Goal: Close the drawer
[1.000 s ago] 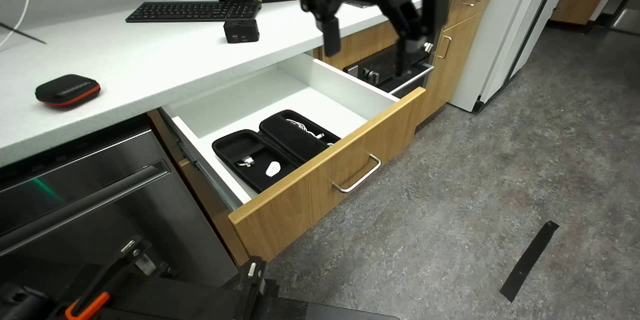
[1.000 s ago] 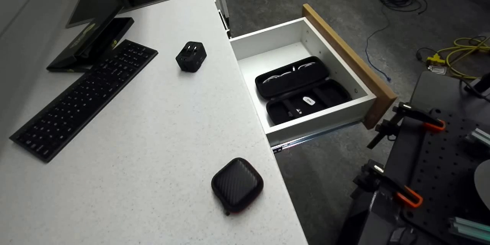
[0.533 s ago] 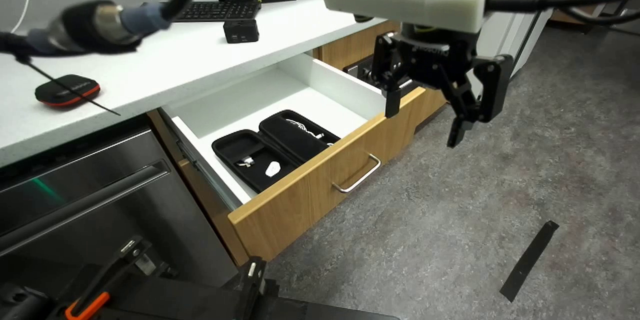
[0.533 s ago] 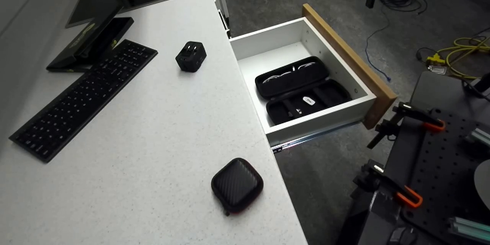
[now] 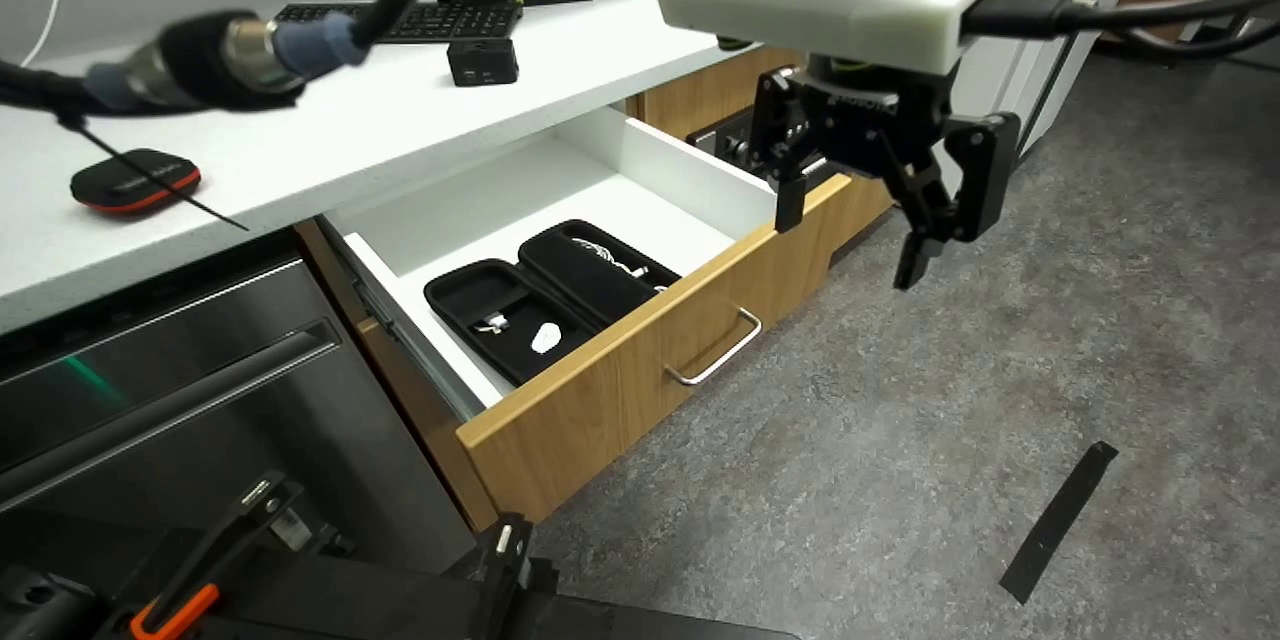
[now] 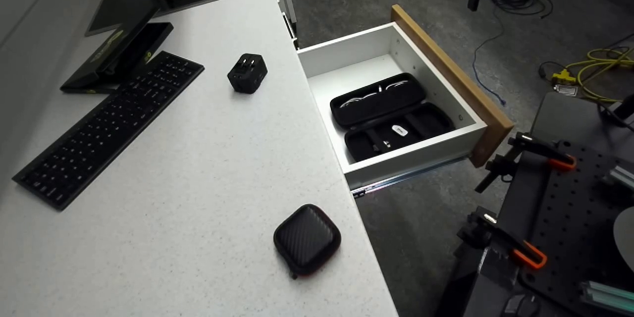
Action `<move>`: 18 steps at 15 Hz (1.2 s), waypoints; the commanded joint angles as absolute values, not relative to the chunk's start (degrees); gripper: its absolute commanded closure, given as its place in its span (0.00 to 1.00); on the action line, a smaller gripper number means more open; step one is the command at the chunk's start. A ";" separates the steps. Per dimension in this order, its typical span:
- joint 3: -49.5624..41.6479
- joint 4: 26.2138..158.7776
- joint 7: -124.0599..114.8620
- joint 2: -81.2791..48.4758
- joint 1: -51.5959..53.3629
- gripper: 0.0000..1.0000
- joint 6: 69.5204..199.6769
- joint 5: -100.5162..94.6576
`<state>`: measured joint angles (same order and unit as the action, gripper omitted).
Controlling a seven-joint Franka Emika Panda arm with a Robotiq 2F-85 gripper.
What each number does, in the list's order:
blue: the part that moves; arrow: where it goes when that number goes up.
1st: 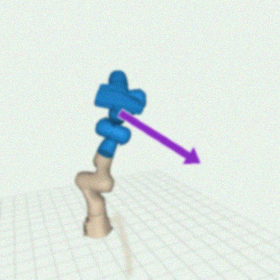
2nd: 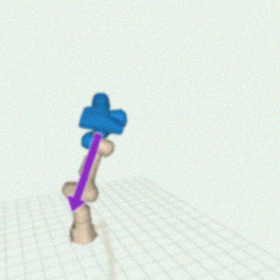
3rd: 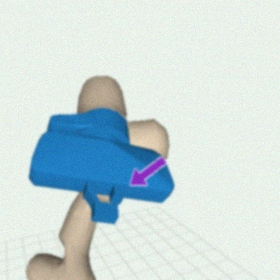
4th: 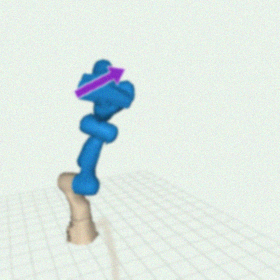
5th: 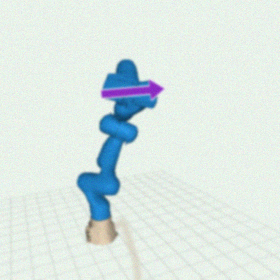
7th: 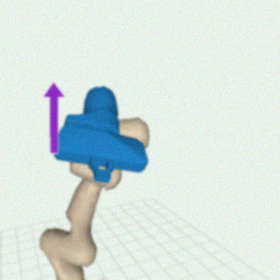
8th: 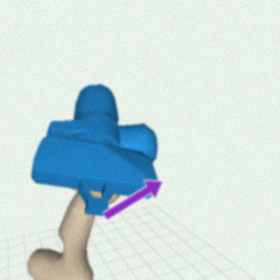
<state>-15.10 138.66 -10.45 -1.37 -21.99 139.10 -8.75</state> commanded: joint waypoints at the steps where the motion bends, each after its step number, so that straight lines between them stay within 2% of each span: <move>1: -17.05 135.46 -15.77 -9.82 -20.85 0.00 146.41 -8.34; 5: -18.89 131.55 -20.18 -19.36 -19.98 0.00 151.84 -6.94; 9: -16.55 122.98 -18.37 -29.86 -20.57 0.00 148.73 1.82; 18: -11.49 103.38 -15.35 -43.78 -21.87 0.00 128.67 11.90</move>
<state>-13.22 110.71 -17.16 -40.26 -21.48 135.99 8.98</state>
